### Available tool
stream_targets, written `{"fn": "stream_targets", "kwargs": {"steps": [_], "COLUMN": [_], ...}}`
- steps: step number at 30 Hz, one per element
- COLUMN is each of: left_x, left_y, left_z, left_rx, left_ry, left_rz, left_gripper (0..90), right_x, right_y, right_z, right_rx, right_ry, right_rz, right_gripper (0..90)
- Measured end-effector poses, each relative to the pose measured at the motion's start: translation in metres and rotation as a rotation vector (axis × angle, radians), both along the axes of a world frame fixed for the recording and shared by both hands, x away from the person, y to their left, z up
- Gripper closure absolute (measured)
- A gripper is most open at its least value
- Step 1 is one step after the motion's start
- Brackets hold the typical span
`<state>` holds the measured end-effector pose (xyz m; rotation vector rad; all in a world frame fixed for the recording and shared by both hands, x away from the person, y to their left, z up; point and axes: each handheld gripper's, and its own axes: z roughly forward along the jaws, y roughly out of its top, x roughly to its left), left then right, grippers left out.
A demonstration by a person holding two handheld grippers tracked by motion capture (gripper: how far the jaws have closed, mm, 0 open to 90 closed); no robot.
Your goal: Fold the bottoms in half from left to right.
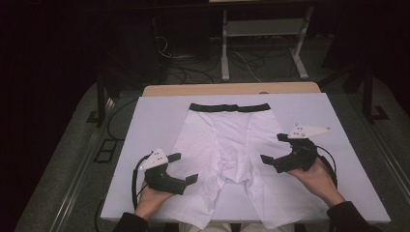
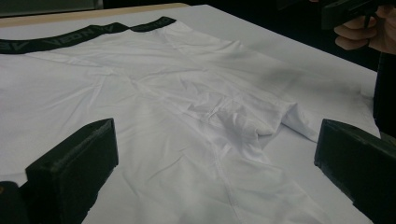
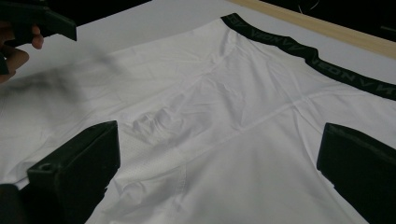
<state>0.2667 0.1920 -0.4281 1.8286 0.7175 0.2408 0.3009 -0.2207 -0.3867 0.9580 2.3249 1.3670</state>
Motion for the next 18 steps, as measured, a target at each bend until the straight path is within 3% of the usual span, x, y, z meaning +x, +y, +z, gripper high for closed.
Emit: {"fn": "stream_targets", "kwargs": {"steps": [2, 18], "left_x": [0.000, 0.000], "left_y": [0.000, 0.000], "left_z": [0.000, 0.000], "left_rx": [-0.003, -0.009], "left_ry": [0.001, 0.000], "left_rz": [0.000, 0.003], "left_gripper": [0.0, 0.0], "right_x": [0.005, 0.022], "right_y": [0.001, 0.012], "right_z": [0.002, 0.012], "right_rx": [0.014, -0.014], "right_ry": [0.008, 0.002], "right_rz": [-0.001, 0.015], "right_gripper": [0.0, 0.0]}}
